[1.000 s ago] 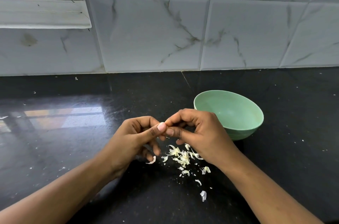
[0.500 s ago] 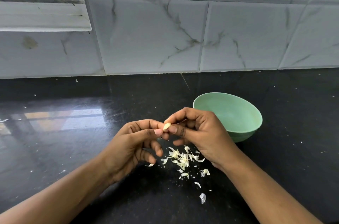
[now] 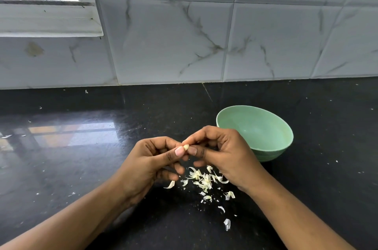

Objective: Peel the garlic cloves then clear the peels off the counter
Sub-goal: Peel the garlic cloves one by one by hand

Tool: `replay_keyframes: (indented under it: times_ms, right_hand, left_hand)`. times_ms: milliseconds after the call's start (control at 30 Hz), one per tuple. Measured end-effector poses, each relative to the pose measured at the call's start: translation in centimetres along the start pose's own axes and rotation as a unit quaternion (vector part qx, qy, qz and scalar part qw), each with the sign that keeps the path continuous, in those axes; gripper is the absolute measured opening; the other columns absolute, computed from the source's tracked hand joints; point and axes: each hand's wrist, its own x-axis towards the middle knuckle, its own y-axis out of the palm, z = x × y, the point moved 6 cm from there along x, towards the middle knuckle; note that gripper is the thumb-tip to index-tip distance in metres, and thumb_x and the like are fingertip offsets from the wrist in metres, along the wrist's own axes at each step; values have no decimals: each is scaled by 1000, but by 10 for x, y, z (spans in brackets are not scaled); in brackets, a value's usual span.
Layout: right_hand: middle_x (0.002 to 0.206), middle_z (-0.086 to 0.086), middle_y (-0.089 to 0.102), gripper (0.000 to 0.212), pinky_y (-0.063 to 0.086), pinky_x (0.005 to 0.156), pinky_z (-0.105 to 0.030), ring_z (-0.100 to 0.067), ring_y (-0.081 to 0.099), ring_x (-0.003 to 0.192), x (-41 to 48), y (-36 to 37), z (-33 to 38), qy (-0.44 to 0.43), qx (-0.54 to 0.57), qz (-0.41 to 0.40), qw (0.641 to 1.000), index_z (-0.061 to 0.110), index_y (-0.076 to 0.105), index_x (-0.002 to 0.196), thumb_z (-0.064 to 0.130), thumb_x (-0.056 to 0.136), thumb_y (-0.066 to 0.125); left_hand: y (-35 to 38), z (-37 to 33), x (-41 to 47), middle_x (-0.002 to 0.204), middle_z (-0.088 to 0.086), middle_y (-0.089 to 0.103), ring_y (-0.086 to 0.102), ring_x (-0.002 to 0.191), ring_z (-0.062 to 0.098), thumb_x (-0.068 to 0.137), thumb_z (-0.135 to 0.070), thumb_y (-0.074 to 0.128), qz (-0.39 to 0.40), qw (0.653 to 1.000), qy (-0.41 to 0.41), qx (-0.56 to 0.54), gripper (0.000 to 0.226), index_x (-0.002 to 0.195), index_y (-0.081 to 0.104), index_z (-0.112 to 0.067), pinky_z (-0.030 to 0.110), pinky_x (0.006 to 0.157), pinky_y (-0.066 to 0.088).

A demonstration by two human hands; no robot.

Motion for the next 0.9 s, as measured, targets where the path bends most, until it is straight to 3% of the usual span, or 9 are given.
replay_keyframes:
  times_ms: [67, 200, 300, 367, 433, 633, 733, 900]
  right_hand:
    - [80, -14, 72, 12, 57, 61, -25, -16, 69, 75, 0, 0, -1, 15, 29, 1, 999, 13, 70, 83, 2, 80, 69]
    - [78, -4, 71, 11, 58, 63, -27, -12, 69, 76, -1, 0, -1, 24, 21, 12, 999, 14, 70, 85, 4, 81, 69]
    - [79, -3, 71, 11, 59, 65, -32, -12, 68, 76, 0, -2, 0, 16, -17, 3, 1000, 19, 72, 85, 9, 79, 73]
    - [79, -4, 71, 11, 59, 64, -31, -13, 68, 75, 0, -2, 0, 13, -35, -5, 999, 19, 71, 83, 8, 80, 73]
    - [78, -4, 71, 12, 58, 64, -29, -12, 68, 74, 0, -2, -3, 22, -36, -7, 999, 19, 71, 83, 7, 82, 72]
    - [77, -2, 71, 13, 56, 63, -24, -11, 70, 76, 0, -3, -4, 27, -3, -8, 1000, 17, 69, 84, 4, 84, 67]
    - [77, 0, 71, 13, 56, 64, -25, -12, 71, 80, 0, -1, -3, 21, 1, -1, 1000, 17, 68, 85, 3, 84, 68]
    - [77, -3, 70, 17, 56, 63, -26, -10, 67, 73, 0, -1, -4, 11, -41, -13, 999, 21, 69, 81, 4, 78, 75]
  left_hand:
    - [-2, 1, 1, 72, 10, 67, 62, 51, 12, 43, -41, 93, 4, 1000, 2, -7, 48, 75, 74, -9, 20, 43, 51]
    - [-2, -1, 0, 68, 11, 66, 63, 51, 13, 38, -44, 93, -11, 1000, 9, -1, 55, 76, 75, -10, 20, 45, 51]
    - [-6, -3, 0, 59, 11, 63, 61, 50, 13, 45, -40, 91, -44, 998, 22, 39, 43, 73, 75, -12, 20, 46, 50]
    - [-5, -5, 0, 58, 10, 64, 61, 50, 13, 61, -24, 88, -51, 996, 30, 62, 21, 71, 74, -11, 20, 47, 50]
    - [-4, -8, -1, 61, 9, 68, 62, 51, 13, 64, -16, 77, -62, 994, 46, 78, 10, 70, 73, -8, 20, 49, 51]
    - [-4, -7, -2, 74, 14, 71, 65, 53, 16, 67, -18, 68, -64, 995, 38, 67, 12, 74, 75, -11, 23, 48, 52]
    - [-2, -4, -1, 73, 11, 68, 62, 49, 17, 70, -19, 65, -56, 998, 10, 32, 12, 73, 71, -10, 24, 46, 52]
    - [-2, -4, -1, 65, 6, 64, 59, 47, 15, 69, -37, 66, -61, 994, 22, 84, 22, 65, 71, -16, 24, 47, 50]
